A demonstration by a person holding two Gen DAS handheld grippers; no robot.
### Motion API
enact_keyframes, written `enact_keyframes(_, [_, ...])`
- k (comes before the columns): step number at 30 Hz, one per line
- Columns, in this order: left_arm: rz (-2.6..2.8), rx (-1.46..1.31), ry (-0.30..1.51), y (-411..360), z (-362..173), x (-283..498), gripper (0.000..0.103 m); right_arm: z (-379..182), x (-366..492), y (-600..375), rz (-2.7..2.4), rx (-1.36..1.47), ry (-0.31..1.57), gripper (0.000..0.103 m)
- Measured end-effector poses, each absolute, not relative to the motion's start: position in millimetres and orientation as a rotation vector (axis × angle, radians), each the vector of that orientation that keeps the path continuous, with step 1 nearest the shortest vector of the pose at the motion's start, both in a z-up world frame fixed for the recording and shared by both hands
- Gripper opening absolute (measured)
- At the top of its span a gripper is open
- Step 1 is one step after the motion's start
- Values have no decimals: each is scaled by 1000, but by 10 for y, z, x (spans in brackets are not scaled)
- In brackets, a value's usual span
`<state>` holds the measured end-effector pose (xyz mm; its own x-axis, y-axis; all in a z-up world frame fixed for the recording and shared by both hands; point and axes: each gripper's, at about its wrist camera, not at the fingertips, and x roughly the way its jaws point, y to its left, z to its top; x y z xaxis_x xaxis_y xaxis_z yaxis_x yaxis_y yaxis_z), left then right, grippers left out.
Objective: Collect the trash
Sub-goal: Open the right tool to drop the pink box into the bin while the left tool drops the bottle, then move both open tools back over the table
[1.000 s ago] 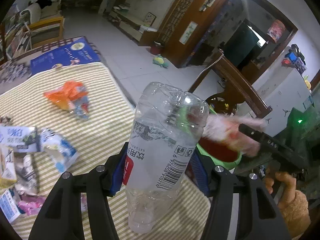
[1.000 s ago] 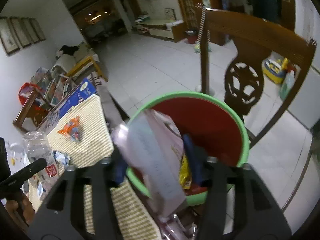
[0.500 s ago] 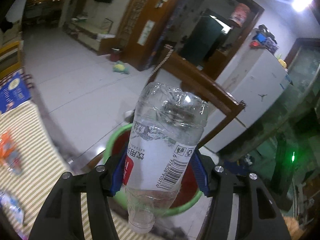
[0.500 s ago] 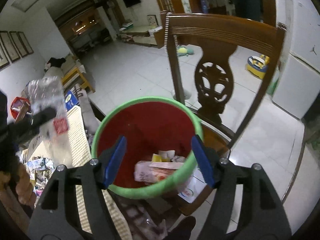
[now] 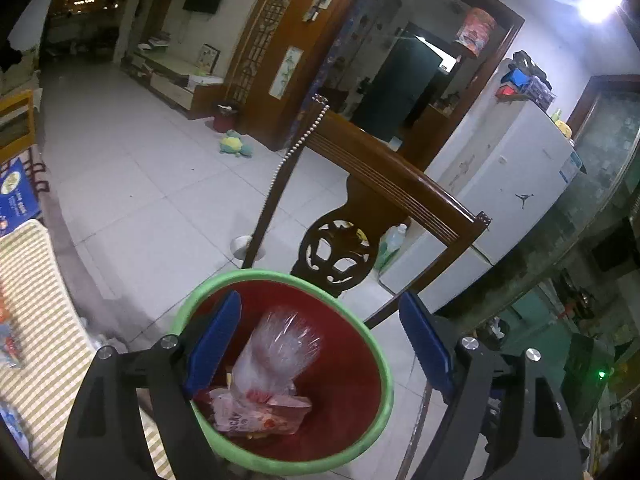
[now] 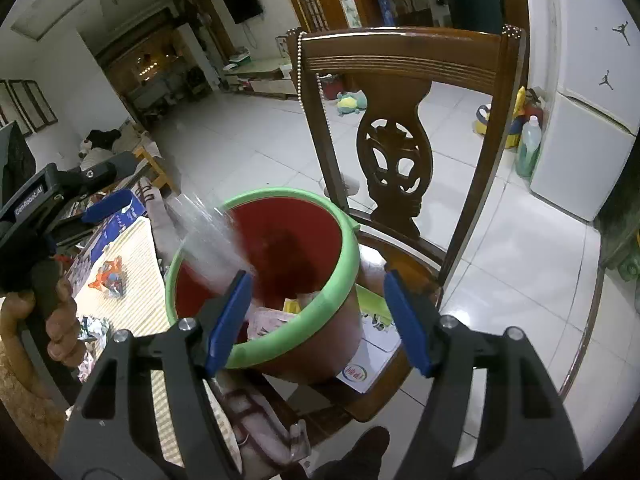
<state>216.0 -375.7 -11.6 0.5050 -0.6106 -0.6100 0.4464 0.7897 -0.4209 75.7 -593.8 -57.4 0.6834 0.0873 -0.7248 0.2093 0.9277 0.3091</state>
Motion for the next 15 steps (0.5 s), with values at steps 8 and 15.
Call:
enact_keyframes(8, [-561,-252,811,-3126,-29,1821,78,-494,829,-5506,14,354,809,70])
enact_keyframes(15, [-431,-326,833,-2221,-182,1396,78,-494,954,-4762,138,295,836,70])
